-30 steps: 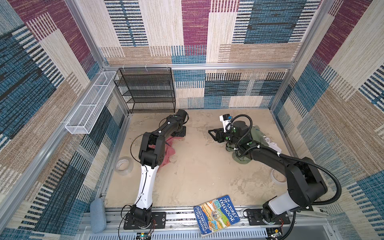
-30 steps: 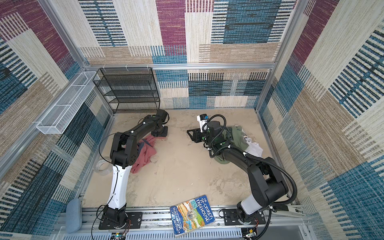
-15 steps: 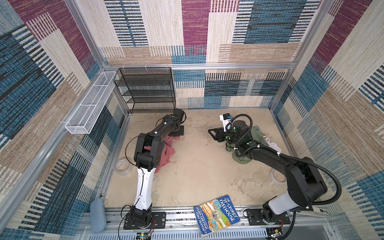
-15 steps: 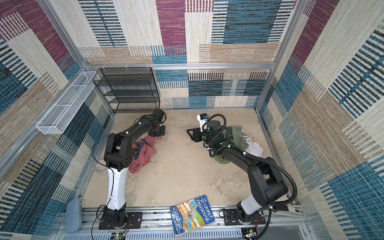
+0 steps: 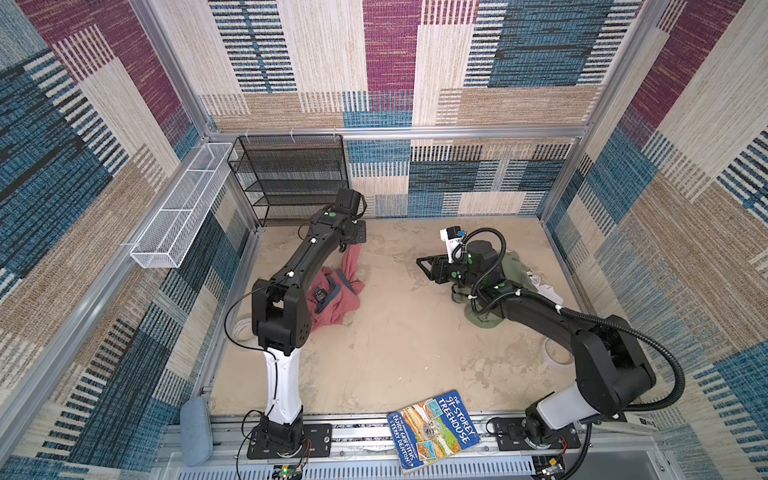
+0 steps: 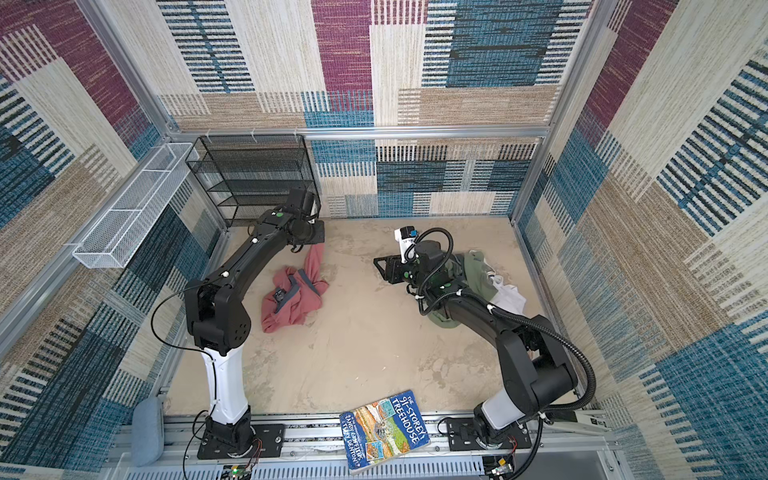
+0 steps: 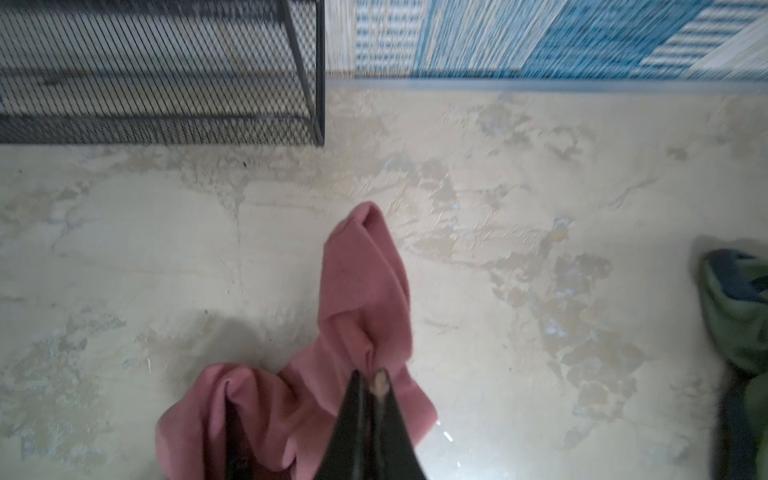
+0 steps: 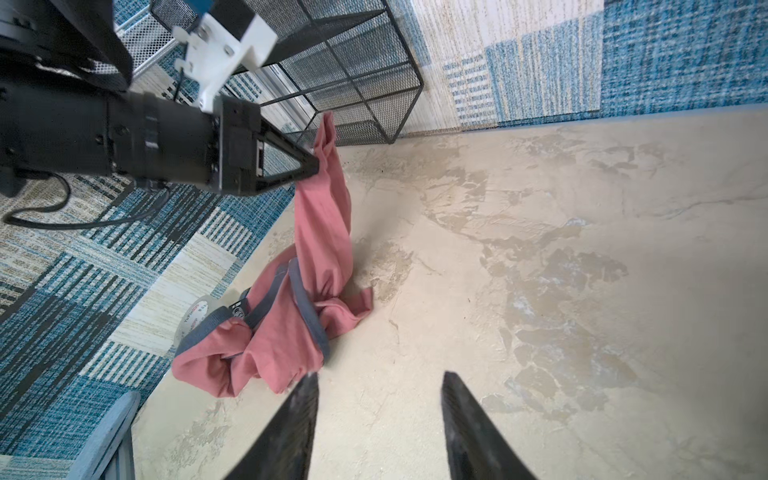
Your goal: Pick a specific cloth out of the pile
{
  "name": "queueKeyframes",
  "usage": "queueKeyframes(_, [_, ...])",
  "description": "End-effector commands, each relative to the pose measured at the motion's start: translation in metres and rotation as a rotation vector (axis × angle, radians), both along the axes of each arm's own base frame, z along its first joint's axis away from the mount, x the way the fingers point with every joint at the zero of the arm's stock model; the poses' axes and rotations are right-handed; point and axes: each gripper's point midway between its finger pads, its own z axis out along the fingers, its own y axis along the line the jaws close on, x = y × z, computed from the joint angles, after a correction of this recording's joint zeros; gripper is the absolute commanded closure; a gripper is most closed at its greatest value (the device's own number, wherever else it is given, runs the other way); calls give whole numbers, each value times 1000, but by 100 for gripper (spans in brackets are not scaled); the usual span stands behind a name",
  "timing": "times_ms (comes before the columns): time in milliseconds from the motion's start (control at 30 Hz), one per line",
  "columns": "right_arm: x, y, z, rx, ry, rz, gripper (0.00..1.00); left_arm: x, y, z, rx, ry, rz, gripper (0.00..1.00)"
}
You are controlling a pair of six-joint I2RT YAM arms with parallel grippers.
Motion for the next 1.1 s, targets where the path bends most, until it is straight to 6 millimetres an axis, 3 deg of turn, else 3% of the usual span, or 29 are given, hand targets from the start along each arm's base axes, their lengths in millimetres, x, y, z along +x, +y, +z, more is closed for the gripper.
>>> queueKeyframes(0, [2,2,10,24,-31,0,49,-1,-1,19,10,-12,-30,100])
queueKeyframes(100, [2,3,11,27,-27,7,49,0,0,35,14,-44,-32,100])
queueKeyframes(267, [2,3,13,28,-31,7,49,-13,19,54,50,-68,12,100])
queueKeyframes(533, [-3,4,18,44,-45,23,49,-64,55,56,55,-76,108,100])
queueKeyframes(767, [-5,9,19,58,-39,53,49,-117,84,35,55,-65,195,100])
queueKeyframes(1067, [-10,12,18,77,-22,77,49,-166,100,-27,56,58,257,100])
